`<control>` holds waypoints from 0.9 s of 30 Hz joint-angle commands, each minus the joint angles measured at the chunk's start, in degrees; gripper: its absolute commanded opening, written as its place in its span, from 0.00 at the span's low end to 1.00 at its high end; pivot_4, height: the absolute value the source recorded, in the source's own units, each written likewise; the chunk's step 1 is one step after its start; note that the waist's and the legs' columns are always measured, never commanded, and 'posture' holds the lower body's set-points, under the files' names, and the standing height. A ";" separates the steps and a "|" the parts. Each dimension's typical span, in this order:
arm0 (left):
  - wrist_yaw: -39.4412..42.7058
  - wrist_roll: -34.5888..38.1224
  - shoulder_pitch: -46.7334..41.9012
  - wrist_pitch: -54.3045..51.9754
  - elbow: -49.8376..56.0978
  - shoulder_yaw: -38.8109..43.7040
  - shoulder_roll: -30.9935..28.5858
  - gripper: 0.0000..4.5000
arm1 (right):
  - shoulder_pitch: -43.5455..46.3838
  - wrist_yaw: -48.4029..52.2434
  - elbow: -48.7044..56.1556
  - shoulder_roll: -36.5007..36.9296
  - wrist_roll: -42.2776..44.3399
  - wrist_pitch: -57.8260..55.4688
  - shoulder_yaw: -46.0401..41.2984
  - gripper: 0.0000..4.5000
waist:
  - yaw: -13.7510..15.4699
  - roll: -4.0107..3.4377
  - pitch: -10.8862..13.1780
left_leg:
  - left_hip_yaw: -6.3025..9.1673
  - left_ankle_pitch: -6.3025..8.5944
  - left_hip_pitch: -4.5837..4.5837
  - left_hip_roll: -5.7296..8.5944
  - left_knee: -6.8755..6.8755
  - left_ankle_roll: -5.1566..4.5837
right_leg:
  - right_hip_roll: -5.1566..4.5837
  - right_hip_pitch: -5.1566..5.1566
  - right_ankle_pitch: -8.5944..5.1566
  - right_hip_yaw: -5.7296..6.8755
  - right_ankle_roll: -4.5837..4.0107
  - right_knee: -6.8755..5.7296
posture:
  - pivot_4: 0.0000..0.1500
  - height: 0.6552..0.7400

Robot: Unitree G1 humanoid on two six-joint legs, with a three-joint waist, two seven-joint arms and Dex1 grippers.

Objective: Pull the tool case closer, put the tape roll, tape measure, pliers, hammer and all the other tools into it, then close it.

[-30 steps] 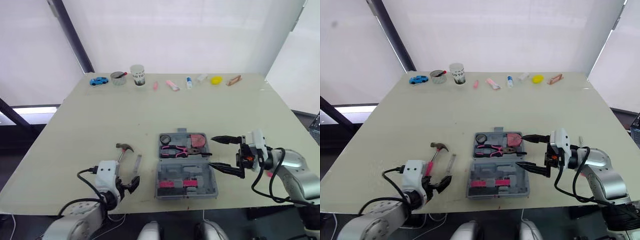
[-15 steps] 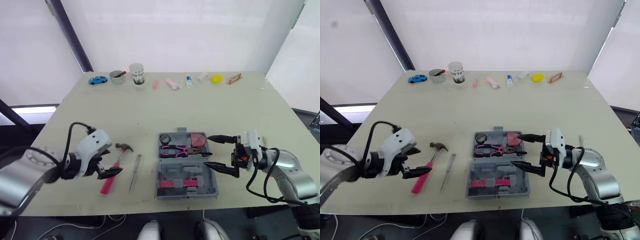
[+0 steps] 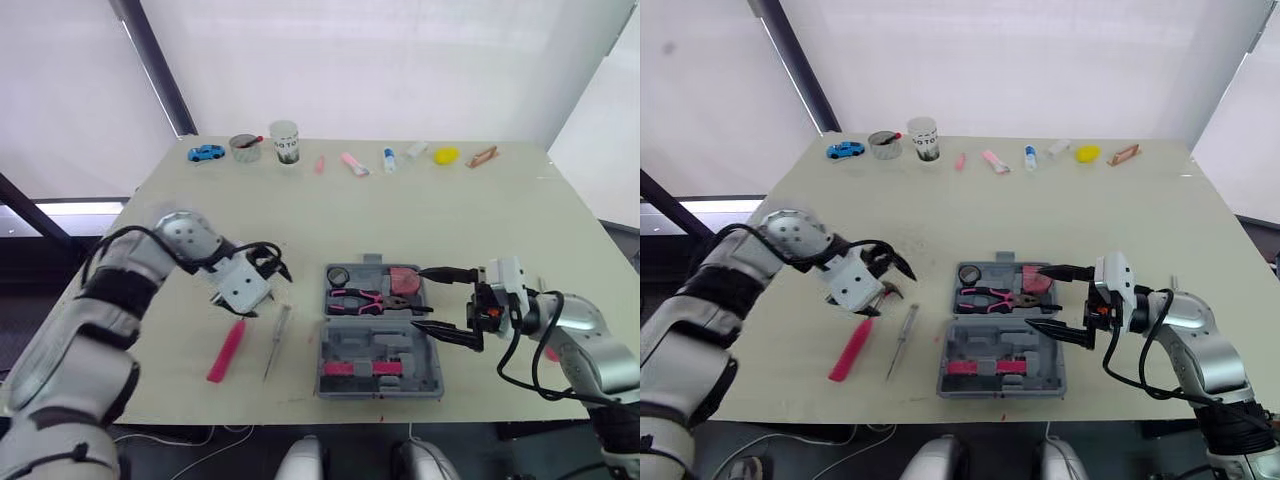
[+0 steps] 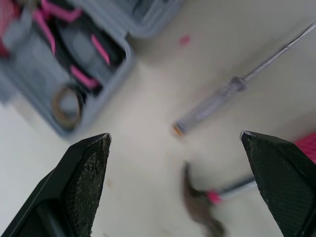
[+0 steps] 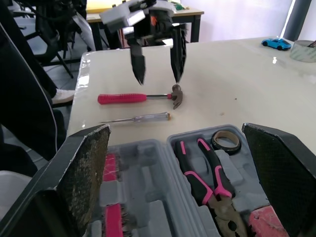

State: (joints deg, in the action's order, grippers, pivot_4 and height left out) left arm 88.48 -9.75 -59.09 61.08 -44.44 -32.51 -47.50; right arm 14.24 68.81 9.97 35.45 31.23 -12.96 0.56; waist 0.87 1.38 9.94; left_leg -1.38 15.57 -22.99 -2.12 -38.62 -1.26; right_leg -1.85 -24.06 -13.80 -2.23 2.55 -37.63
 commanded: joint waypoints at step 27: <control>-36.91 -42.55 -3.43 24.04 -8.08 -11.71 6.55 0.99 | -0.67 4.73 -1.78 6.08 1.85 0.36 -5.44 1.00 | -1.34 0.03 0.01 | 0.07 0.01 0.09 -0.03 -0.33 -0.03 | 0.02 0.13 0.05 -0.04 0.09 -0.30 | 1.00 1.00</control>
State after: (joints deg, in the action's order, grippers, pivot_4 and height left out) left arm 55.80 -48.51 -63.15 85.41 -53.66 -43.37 -41.00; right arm 13.42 73.25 7.30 40.59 32.43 -13.43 -2.67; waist -0.47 1.41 9.95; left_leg -1.31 15.58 -22.88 -2.15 -38.95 -1.28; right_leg -1.83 -23.90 -13.74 -2.26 2.64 -37.93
